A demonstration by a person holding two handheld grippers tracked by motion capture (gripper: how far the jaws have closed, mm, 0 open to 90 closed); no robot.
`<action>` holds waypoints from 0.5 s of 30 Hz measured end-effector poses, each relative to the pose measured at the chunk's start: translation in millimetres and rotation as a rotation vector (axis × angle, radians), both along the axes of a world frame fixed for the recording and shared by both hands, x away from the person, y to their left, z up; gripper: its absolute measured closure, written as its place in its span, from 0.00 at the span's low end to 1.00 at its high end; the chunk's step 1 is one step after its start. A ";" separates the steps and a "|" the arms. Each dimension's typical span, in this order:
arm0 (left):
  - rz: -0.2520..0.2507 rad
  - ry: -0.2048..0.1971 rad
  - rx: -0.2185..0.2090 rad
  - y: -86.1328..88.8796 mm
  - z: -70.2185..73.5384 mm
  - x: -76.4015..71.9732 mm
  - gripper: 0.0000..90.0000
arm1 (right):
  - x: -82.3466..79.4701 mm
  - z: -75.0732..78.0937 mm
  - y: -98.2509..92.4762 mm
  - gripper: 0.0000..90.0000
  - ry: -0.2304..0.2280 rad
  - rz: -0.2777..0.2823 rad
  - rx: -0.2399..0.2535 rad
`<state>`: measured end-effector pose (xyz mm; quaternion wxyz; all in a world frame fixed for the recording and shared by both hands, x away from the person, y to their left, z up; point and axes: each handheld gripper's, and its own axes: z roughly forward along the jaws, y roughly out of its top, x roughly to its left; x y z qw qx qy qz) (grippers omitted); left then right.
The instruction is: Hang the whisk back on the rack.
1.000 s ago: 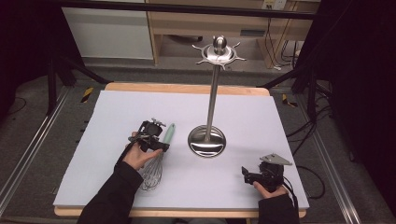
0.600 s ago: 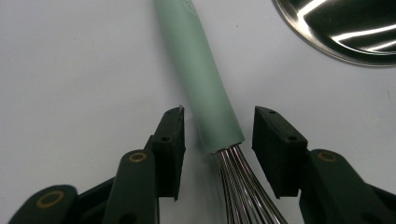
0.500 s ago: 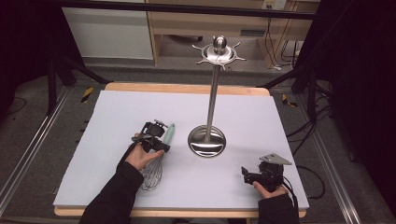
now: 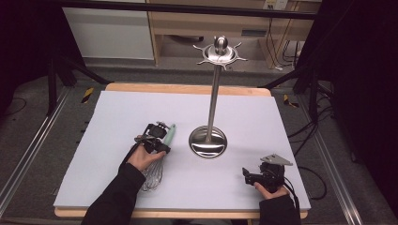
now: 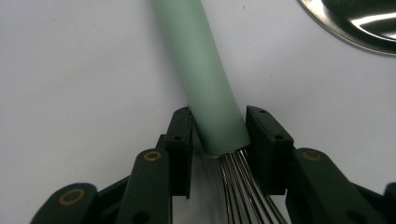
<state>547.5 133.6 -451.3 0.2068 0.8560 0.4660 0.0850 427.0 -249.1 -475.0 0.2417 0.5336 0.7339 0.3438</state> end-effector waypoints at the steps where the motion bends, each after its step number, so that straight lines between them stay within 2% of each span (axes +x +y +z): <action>1: -0.001 0.003 -0.001 0.3 0.1 0.2 0.69 | 0.0 -0.1 0.1 0.07 0.002 0.000 0.000; 9: 0.016 0.006 0.008 -1.4 0.7 0.6 0.71 | 0.0 -0.4 -0.2 0.07 0.006 -0.002 0.000; 13: 0.012 0.021 -0.007 0.0 2.0 1.4 0.73 | 0.4 -0.7 -0.7 0.07 0.009 -0.001 -0.002; 15: 0.008 0.012 -0.014 0.8 5.0 -0.4 0.73 | 0.5 -0.9 -0.6 0.07 0.009 0.001 -0.001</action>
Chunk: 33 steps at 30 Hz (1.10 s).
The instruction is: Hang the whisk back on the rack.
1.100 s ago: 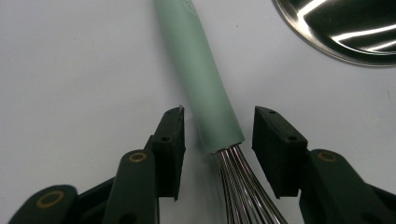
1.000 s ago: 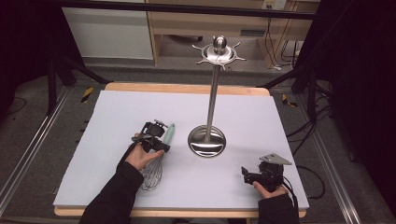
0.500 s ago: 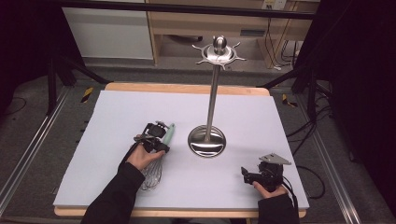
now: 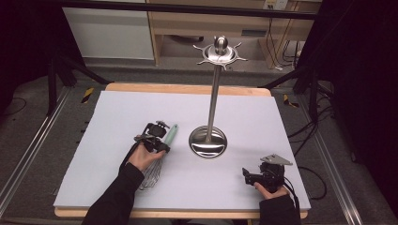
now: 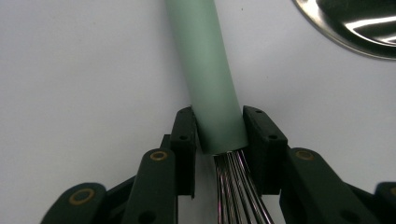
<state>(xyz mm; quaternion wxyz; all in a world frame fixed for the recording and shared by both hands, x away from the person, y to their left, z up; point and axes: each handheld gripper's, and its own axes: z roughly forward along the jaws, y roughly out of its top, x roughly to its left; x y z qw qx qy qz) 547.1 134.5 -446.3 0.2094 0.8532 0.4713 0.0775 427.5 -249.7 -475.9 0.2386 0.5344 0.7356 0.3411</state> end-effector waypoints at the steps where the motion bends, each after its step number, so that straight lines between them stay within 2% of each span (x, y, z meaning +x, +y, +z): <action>1: 0.000 -0.007 -0.006 0.5 1.2 -0.9 0.73 | -0.1 0.2 0.0 0.07 0.001 -0.001 0.000; 7: 0.000 -0.044 -0.052 7.5 13.1 -7.5 0.75 | -0.2 0.2 0.0 0.07 0.000 -0.002 0.000; 10: 0.000 -0.091 -0.087 14.0 22.8 -15.1 0.75 | -0.3 0.3 0.0 0.07 0.001 -0.003 -0.001; 11: 0.000 -0.091 -0.087 14.0 22.8 -15.1 0.76 | -0.3 0.3 0.0 0.07 0.001 -0.003 -0.001; 14: -0.001 -0.133 -0.130 19.2 30.5 -23.8 0.76 | -0.2 0.1 0.0 0.07 0.000 -0.003 -0.001; 18: -0.001 -0.161 -0.160 23.5 35.0 -30.8 0.76 | -0.3 0.3 0.0 0.07 0.002 -0.005 -0.001; 20: 0.003 -0.189 -0.190 28.4 39.1 -38.0 0.76 | -0.3 0.2 -0.1 0.07 0.001 -0.005 -0.003; 27: -0.001 -0.244 -0.235 38.4 47.7 -52.2 0.76 | -0.8 0.5 0.1 0.07 0.007 -0.009 0.007; 29: 0.003 -0.275 -0.258 42.6 50.3 -58.7 0.76 | -0.4 -0.2 -0.1 0.07 0.001 -0.006 -0.002; 33: 0.011 -0.305 -0.272 45.7 53.2 -63.5 0.76 | -0.6 -0.2 0.2 0.08 0.003 -0.007 -0.004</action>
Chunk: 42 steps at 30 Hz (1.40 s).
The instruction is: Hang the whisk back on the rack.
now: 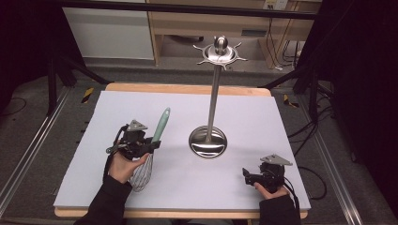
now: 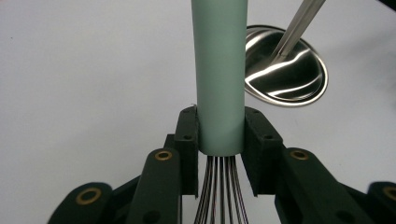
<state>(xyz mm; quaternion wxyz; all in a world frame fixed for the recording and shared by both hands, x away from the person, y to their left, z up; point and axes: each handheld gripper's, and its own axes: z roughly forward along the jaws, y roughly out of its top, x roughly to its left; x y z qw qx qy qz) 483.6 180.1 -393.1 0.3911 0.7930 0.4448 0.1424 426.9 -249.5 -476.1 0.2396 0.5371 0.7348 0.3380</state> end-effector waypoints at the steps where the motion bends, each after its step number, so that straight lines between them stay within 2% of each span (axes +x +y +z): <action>1: 0.001 -0.007 -0.009 1.2 0.6 -1.6 0.76 | -0.3 0.3 0.3 0.07 0.002 -0.003 0.004; 2: 0.006 -0.028 -0.020 2.3 1.5 -5.4 0.76 | -0.5 0.5 0.2 0.07 0.001 -0.002 0.005; 7: 0.011 -0.055 -0.039 5.8 5.2 -12.2 0.76 | -0.9 0.7 0.3 0.08 0.000 0.000 0.008; 16: 0.011 -0.153 -0.103 13.7 21.7 -29.6 0.76 | -2.2 1.2 1.5 0.08 -0.002 0.004 0.001; 24: 0.004 -0.216 -0.128 14.3 29.2 -36.5 0.76 | -2.5 1.6 1.7 0.08 -0.005 0.005 0.001; 35: -0.009 -0.269 -0.140 9.1 36.6 -39.5 0.76 | -2.0 1.6 1.8 0.08 -0.007 0.008 0.000; 42: -0.035 -0.292 -0.140 2.3 42.4 -39.8 0.76 | -1.1 1.1 1.7 0.08 -0.011 0.007 -0.003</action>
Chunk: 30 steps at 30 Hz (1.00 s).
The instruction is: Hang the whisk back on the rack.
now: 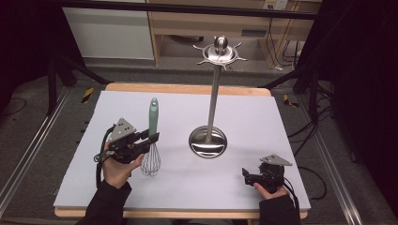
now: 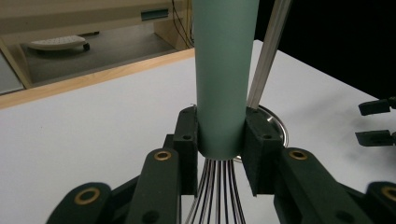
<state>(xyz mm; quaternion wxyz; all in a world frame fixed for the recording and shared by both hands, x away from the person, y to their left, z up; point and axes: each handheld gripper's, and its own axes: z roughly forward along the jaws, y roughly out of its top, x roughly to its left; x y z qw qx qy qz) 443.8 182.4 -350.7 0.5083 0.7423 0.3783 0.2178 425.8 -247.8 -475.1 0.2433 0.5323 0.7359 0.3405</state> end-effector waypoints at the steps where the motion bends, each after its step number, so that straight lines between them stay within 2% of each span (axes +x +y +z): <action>1: -0.004 -0.002 0.002 -1.6 1.1 0.2 0.76 | 0.1 0.0 0.0 0.08 0.000 -0.001 0.001; 9: -0.030 -0.028 -0.012 -10.7 11.0 0.0 0.76 | 0.5 -0.2 -0.3 0.08 -0.001 -0.003 -0.003; 15: -0.043 -0.031 -0.021 -16.9 15.8 2.6 0.76 | 0.6 0.0 -0.3 0.08 0.001 -0.008 -0.002; 30: -0.086 -0.061 0.002 -41.5 32.4 2.6 0.76 | 0.5 0.7 -1.1 0.08 0.001 -0.007 0.010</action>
